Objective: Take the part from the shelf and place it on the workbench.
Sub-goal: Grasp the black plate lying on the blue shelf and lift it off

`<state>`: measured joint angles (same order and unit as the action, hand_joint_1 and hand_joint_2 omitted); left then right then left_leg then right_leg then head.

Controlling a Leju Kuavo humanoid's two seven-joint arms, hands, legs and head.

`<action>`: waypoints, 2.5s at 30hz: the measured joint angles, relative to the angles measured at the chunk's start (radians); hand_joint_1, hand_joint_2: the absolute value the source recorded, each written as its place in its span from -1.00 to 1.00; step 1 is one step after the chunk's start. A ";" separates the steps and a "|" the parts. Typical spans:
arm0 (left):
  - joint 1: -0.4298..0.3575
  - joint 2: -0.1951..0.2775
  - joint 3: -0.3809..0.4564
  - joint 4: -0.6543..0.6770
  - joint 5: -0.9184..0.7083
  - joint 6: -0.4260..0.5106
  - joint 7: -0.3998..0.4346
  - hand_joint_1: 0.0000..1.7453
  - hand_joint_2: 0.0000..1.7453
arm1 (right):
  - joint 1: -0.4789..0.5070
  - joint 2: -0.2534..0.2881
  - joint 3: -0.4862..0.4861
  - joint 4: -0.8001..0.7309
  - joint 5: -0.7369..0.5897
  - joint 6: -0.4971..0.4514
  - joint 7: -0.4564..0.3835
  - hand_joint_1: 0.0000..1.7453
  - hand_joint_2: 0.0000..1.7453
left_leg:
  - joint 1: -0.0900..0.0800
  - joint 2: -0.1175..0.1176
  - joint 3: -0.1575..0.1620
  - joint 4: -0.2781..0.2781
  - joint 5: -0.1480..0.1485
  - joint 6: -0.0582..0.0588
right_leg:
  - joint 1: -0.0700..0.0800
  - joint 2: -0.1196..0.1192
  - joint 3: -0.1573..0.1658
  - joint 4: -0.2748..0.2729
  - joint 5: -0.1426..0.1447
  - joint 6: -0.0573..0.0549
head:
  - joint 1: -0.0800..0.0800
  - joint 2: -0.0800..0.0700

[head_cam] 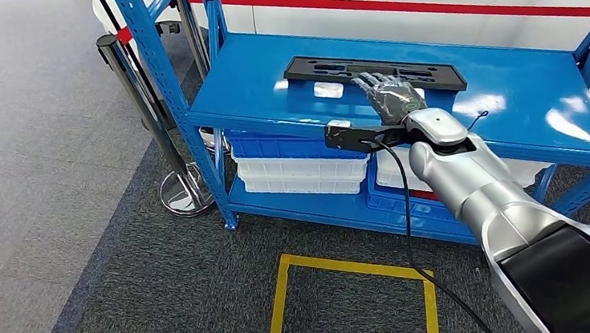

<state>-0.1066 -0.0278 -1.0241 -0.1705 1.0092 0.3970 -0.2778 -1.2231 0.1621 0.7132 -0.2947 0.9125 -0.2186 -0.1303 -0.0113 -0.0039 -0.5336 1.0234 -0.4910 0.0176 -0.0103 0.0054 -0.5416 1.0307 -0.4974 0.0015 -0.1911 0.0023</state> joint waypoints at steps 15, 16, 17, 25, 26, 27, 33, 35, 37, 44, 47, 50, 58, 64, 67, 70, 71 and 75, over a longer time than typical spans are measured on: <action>0.014 0.011 0.025 0.000 0.032 -0.043 -0.015 -1.00 -1.00 | 0.048 -0.006 -0.008 0.015 0.003 -0.014 -0.024 -1.00 1.00 | 0.002 0.000 0.033 -0.036 -0.009 0.037 | -0.004 -0.002 -0.091 0.131 -0.009 0.024 | 0.002 0.000; 0.014 0.011 0.025 0.000 0.032 -0.043 -0.015 -1.00 -1.00 | 0.051 -0.006 -0.008 0.016 0.004 -0.014 -0.025 -1.00 1.00 | 0.002 0.000 0.040 -0.037 -0.013 0.039 | -0.004 -0.002 -0.138 0.189 -0.025 0.025 | 0.002 0.000; 0.016 0.011 0.025 0.000 0.032 -0.043 -0.016 -1.00 -1.00 | 0.057 -0.006 -0.008 0.016 0.004 -0.014 -0.025 -1.00 1.00 | 0.003 -0.001 0.047 -0.037 -0.019 0.039 | -0.005 -0.002 -0.186 0.242 -0.032 0.026 | 0.002 0.000; 0.030 0.011 0.025 0.001 0.034 -0.043 -0.022 -1.00 -1.00 | 0.083 -0.009 -0.008 0.021 0.006 -0.012 -0.036 -1.00 1.00 | 0.009 -0.001 0.140 -0.050 -0.102 0.001 | 0.001 -0.006 -0.193 0.006 0.166 0.015 | 0.001 0.000; 0.029 0.011 0.025 0.001 0.034 -0.043 -0.023 -1.00 -1.00 | 0.084 -0.009 -0.008 0.020 0.006 -0.011 -0.036 -1.00 1.00 | 0.009 0.000 0.145 -0.049 -0.096 -0.005 | 0.003 -0.006 -0.182 -0.001 0.152 0.006 | 0.001 0.000; 0.029 0.011 0.025 0.001 0.034 -0.043 -0.025 -1.00 -1.00 | 0.084 -0.009 -0.007 0.018 0.007 -0.012 -0.035 -1.00 1.00 | 0.009 0.000 0.141 -0.028 -0.081 -0.010 | 0.001 -0.005 -0.167 -0.007 0.142 -0.002 | 0.000 0.000; 0.037 0.012 0.025 0.001 0.034 -0.043 -0.029 -1.00 -1.00 | 0.117 -0.010 -0.007 0.021 0.005 -0.014 -0.035 -1.00 1.00 | 0.017 0.001 -0.093 0.251 -0.126 -0.027 | -0.010 -0.001 -0.002 -0.077 0.059 -0.012 | 0.000 0.000; 0.047 0.012 0.025 0.001 0.034 -0.044 -0.028 -1.00 -1.00 | 0.121 -0.007 -0.007 0.023 0.005 -0.013 -0.036 -1.00 1.00 | 0.021 0.001 -0.148 0.199 -0.169 -0.031 | -0.014 0.002 0.059 -0.090 0.022 -0.008 | 0.000 0.000; 0.058 0.012 0.025 0.001 0.033 -0.046 -0.028 -1.00 -1.00 | 0.126 -0.005 -0.007 0.025 0.004 -0.009 -0.038 -1.00 1.00 | 0.027 0.004 -0.179 0.075 -0.027 -0.034 | -0.015 0.005 0.116 -0.096 -0.021 0.000 | 0.000 0.000; 0.048 0.009 0.026 0.002 0.034 -0.053 -0.031 -1.00 -1.00 | 0.103 0.010 -0.006 0.013 0.003 -0.007 -0.049 -1.00 1.00 | 0.015 0.008 -0.145 -0.013 0.145 0.016 | -0.021 0.008 0.103 0.095 -0.027 0.045 | 0.002 0.000; 0.043 0.009 0.026 0.002 0.034 -0.054 -0.032 -1.00 -1.00 | 0.109 0.011 -0.005 0.013 0.003 -0.006 -0.056 -1.00 1.00 | 0.012 0.002 -0.084 -0.024 0.103 0.027 | -0.015 0.004 -0.037 0.252 -0.086 0.043 | 0.001 0.000; 0.046 0.008 0.026 0.002 0.037 -0.061 -0.027 -1.00 -1.00 | 0.123 0.011 -0.004 0.014 0.002 -0.006 -0.063 -1.00 1.00 | 0.004 -0.011 -0.023 -0.030 0.054 0.030 | 0.003 0.004 -0.132 0.219 -0.201 0.026 | 0.002 0.000; 0.049 -0.003 0.026 0.004 0.038 -0.065 -0.016 -1.00 -1.00 | 0.139 0.012 -0.003 0.012 -0.002 -0.006 -0.086 -1.00 0.50 | -0.012 -0.021 0.047 -0.008 -0.027 0.015 | 0.047 0.016 -0.146 -0.048 0.167 -0.053 | 0.002 0.000; 0.038 -0.001 0.026 0.005 0.039 -0.064 -0.020 -1.00 -1.00 | 0.139 0.023 -0.002 0.007 -0.039 0.032 -0.128 -1.00 1.00 | 0.015 -0.011 -0.115 0.247 -0.122 -0.030 | 0.021 0.016 -0.088 -0.062 0.126 -0.047 | 0.002 0.000; 0.040 0.001 0.026 0.005 0.040 -0.062 -0.018 -1.00 -1.00 | 0.143 0.036 -0.002 0.004 -0.047 0.046 -0.132 -1.00 1.00 | 0.030 -0.006 -0.099 0.116 -0.001 -0.051 | 0.007 0.019 -0.065 -0.053 0.102 -0.031 | 0.002 0.000; 0.037 0.002 0.026 0.006 0.039 -0.056 -0.017 -1.00 -1.00 | 0.140 0.048 0.000 -0.001 -0.047 0.039 -0.129 -1.00 1.00 | 0.028 -0.003 -0.066 -0.016 0.065 -0.044 | 0.003 0.019 -0.058 -0.040 0.084 -0.012 | 0.002 0.000; 0.036 0.002 0.026 0.006 0.039 -0.053 -0.017 -1.00 -1.00 | 0.140 0.050 0.001 -0.002 -0.047 0.037 -0.128 -1.00 1.00 | 0.026 -0.004 -0.065 -0.019 0.061 -0.035 | 0.006 0.018 -0.058 -0.036 0.078 -0.011 | 0.002 0.000; 0.035 0.003 0.026 0.006 0.038 -0.053 -0.018 -1.00 -1.00 | 0.131 0.054 0.002 -0.005 -0.055 0.031 -0.131 -1.00 1.00 | 0.025 -0.008 -0.064 -0.021 0.069 -0.021 | 0.010 0.013 -0.056 -0.032 0.072 -0.032 | 0.002 0.000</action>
<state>-0.0716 -0.0250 -0.9979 -0.1648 1.0470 0.3436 -0.2958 -1.0919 0.2166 0.7153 -0.3000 0.8577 -0.1876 -0.2615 0.0142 -0.0115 -0.5973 1.0024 -0.4217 -0.0035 -0.0004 0.0183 -0.5972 0.9989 -0.4254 -0.0304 -0.1888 0.0023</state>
